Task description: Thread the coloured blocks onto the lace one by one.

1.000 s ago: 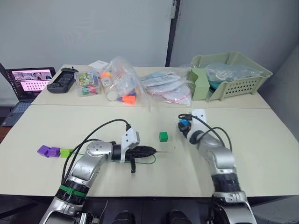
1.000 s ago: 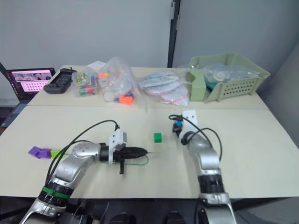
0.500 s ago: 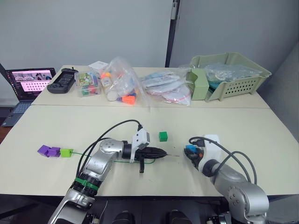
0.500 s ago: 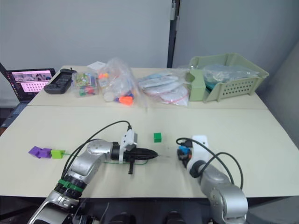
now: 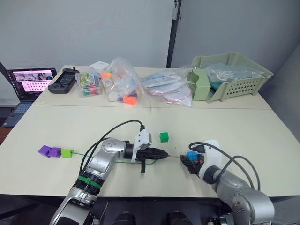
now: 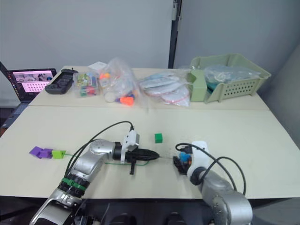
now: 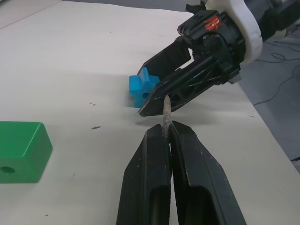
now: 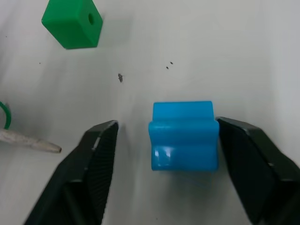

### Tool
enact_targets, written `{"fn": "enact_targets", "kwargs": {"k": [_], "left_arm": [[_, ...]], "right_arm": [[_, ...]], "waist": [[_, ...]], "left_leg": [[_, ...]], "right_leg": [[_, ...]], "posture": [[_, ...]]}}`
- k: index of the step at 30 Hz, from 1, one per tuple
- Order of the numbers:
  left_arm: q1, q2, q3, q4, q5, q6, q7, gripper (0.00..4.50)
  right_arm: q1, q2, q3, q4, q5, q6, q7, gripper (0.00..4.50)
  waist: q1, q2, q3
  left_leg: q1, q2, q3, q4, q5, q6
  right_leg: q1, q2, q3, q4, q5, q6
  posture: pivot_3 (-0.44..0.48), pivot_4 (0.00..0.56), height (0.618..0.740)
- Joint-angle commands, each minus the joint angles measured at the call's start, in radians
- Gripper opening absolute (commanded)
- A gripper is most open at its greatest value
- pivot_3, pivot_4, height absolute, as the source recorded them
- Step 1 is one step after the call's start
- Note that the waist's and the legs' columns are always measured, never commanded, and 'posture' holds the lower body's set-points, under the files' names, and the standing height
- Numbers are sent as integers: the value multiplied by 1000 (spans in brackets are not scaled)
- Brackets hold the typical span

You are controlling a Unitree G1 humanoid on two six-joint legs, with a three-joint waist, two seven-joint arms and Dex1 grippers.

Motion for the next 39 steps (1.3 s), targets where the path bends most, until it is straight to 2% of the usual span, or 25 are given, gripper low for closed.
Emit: {"fn": "enact_targets", "kwargs": {"k": [1,3,6,8,9,13,16,19,28,32,37,39], "left_arm": [[-4,0,12,-16,1,-25,2,0],[-3,0,14,-15,1,-27,5,0],[6,1,20,-30,0,-25,21,0],[9,2,23,-34,-2,-25,26,0],[12,3,24,-40,-2,-23,30,0],[29,4,26,-73,-3,-11,47,0],[37,6,28,-93,-4,-3,60,0],[45,10,29,-111,-3,4,72,0],[74,22,34,-161,-7,27,106,0],[77,26,35,-167,-7,31,115,0],[77,33,35,-170,-6,30,121,0],[76,35,36,-170,-7,31,122,0]], "right_arm": [[-26,-102,-163,-76,121,164,130,4483],[-47,-188,-226,-77,163,216,195,4483],[-65,-523,-231,-46,289,183,443,4483],[-125,-578,-234,15,332,174,485,4483],[-152,-616,-204,44,332,124,516,4483],[-194,-874,55,136,188,-246,749,4483],[-234,-967,224,235,71,-486,889,4483],[-318,-970,367,361,-53,-674,973,4483],[-506,-880,577,643,-315,-1013,1096,4483],[-536,-850,606,679,-364,-1054,1135,4483],[-548,-815,618,676,-399,-1011,1158,4483],[-545,-805,622,666,-407,-995,1163,3962]], "waist": [[7,0,0],[12,0,0],[14,2,1],[8,1,1],[6,0,1],[8,3,1],[13,2,1],[13,2,1],[14,2,1],[17,2,1],[17,2,1],[17,2,1]], "left_leg": [[0,0,0,0,0,0],[0,-1,0,0,0,0],[-1,-1,1,1,0,0],[0,0,1,1,0,0],[1,1,1,0,0,0],[0,1,4,0,0,0],[-1,1,9,0,0,0],[-1,0,10,1,0,0],[-1,1,11,2,0,0],[-1,0,11,2,0,0],[-1,0,10,2,0,0],[-1,0,10,2,0,0]], "right_leg": [[0,0,0,0,0,0],[0,-1,0,-1,0,0],[1,-1,0,-4,-1,1],[2,0,1,-5,-1,2],[3,1,1,-5,-2,1],[2,3,1,-5,-2,1],[2,2,1,-5,-2,1],[1,0,1,-6,-2,2],[0,0,2,-4,-2,2],[0,0,2,-3,-2,2],[0,0,2,-2,-2,1],[0,-1,2,-1,-2,1]], "posture": [[0,150,734],[0,150,734],[0,150,734],[0,150,734],[0,150,734],[0,150,734],[0,150,734],[0,150,734],[0,150,734],[0,150,734],[0,150,734],[0,150,734]]}}
